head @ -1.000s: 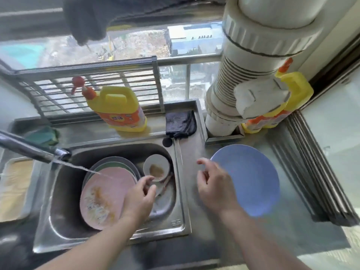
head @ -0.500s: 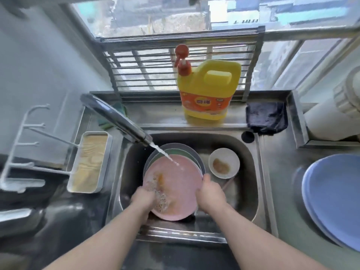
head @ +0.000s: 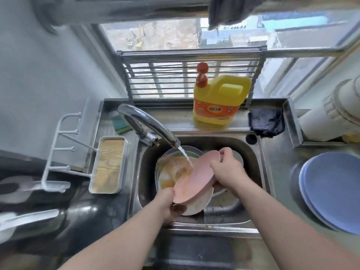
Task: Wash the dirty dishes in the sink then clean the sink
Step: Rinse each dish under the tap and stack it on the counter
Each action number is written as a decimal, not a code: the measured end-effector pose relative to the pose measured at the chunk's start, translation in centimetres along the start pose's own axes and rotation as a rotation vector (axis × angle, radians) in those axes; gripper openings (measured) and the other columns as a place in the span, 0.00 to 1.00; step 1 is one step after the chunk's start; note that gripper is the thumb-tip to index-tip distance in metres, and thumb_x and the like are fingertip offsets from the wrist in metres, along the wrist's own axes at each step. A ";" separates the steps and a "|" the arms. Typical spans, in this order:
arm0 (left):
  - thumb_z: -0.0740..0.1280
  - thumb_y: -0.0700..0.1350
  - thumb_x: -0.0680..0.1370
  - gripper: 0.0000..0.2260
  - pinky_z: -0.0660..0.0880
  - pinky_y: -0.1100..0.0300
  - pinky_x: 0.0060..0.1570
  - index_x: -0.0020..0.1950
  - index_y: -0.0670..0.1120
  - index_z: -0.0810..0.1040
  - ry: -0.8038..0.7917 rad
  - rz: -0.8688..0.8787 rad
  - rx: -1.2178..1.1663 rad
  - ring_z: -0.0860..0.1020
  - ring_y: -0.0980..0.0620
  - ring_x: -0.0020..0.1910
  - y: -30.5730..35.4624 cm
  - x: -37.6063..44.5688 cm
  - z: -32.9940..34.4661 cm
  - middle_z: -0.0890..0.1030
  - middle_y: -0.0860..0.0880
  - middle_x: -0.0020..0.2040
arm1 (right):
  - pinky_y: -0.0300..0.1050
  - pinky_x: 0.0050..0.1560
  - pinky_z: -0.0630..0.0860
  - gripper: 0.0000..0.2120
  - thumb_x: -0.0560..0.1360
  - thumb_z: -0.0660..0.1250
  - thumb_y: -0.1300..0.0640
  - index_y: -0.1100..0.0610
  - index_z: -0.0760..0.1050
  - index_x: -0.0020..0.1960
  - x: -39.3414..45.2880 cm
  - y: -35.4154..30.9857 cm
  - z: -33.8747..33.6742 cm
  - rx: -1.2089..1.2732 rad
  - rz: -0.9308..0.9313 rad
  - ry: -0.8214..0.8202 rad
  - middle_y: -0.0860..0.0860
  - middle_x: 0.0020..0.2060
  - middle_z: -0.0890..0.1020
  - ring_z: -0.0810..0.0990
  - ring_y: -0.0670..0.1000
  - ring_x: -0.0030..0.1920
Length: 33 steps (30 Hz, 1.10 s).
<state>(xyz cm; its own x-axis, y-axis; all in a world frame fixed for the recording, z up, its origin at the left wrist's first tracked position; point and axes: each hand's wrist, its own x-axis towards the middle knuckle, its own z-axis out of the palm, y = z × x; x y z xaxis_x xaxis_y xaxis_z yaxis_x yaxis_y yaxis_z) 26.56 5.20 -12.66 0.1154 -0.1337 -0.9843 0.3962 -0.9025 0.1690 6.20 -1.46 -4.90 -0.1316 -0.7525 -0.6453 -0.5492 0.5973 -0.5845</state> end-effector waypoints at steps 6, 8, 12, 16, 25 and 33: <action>0.56 0.38 0.82 0.18 0.78 0.58 0.20 0.67 0.34 0.78 -0.184 -0.208 -0.062 0.81 0.44 0.29 0.8 -4.1 2.5 0.82 0.38 0.43 | 0.52 0.37 0.86 0.18 0.70 0.63 0.41 0.45 0.67 0.57 -3.2 -3.3 -3.8 0.040 0.057 0.100 0.50 0.47 0.78 0.86 0.53 0.35; 0.56 0.39 0.82 0.20 0.77 0.59 0.19 0.69 0.33 0.77 -0.275 -0.223 -0.017 0.81 0.45 0.26 1.2 -5.0 2.6 0.82 0.38 0.44 | 0.56 0.36 0.86 0.18 0.69 0.63 0.41 0.46 0.67 0.56 -3.8 -3.7 -5.1 0.037 0.090 0.125 0.52 0.48 0.78 0.86 0.56 0.37; 0.65 0.44 0.85 0.15 0.79 0.57 0.23 0.68 0.38 0.80 -0.291 -0.078 0.042 0.84 0.43 0.29 2.1 -6.9 2.5 0.86 0.40 0.43 | 0.57 0.34 0.86 0.16 0.69 0.61 0.48 0.44 0.71 0.57 -4.8 -1.9 -6.1 0.151 0.112 0.119 0.54 0.52 0.78 0.85 0.59 0.42; 0.71 0.48 0.82 0.09 0.83 0.43 0.39 0.63 0.50 0.80 -0.312 0.190 0.020 0.88 0.38 0.43 3.4 -7.3 1.4 0.88 0.42 0.50 | 0.58 0.54 0.85 0.18 0.71 0.63 0.42 0.35 0.76 0.61 -5.2 1.8 -4.7 0.188 0.060 0.089 0.43 0.50 0.85 0.85 0.52 0.50; 0.60 0.42 0.87 0.15 0.81 0.49 0.48 0.69 0.57 0.79 -0.210 0.314 -0.030 0.84 0.44 0.52 4.2 -7.0 0.9 0.88 0.45 0.54 | 0.58 0.63 0.81 0.24 0.70 0.69 0.36 0.30 0.77 0.66 -4.5 3.9 -2.8 0.517 -0.068 0.054 0.38 0.56 0.86 0.85 0.45 0.58; 0.62 0.56 0.86 0.12 0.81 0.52 0.50 0.60 0.63 0.85 -0.174 0.489 0.034 0.82 0.45 0.60 5.1 -12.7 1.5 0.87 0.51 0.57 | 0.62 0.51 0.85 0.21 0.84 0.63 0.60 0.32 0.82 0.57 -1.9 4.0 -1.8 0.628 0.096 -0.003 0.42 0.50 0.88 0.87 0.53 0.51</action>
<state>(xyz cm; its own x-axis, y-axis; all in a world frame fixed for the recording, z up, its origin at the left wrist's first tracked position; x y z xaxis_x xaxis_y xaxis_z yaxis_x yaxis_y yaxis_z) 25.76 1.65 0.66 0.1249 -0.6064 -0.7853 0.3038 -0.7301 0.6121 2.72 1.84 -5.14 -0.1530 -0.6873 -0.7101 0.0535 0.7117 -0.7004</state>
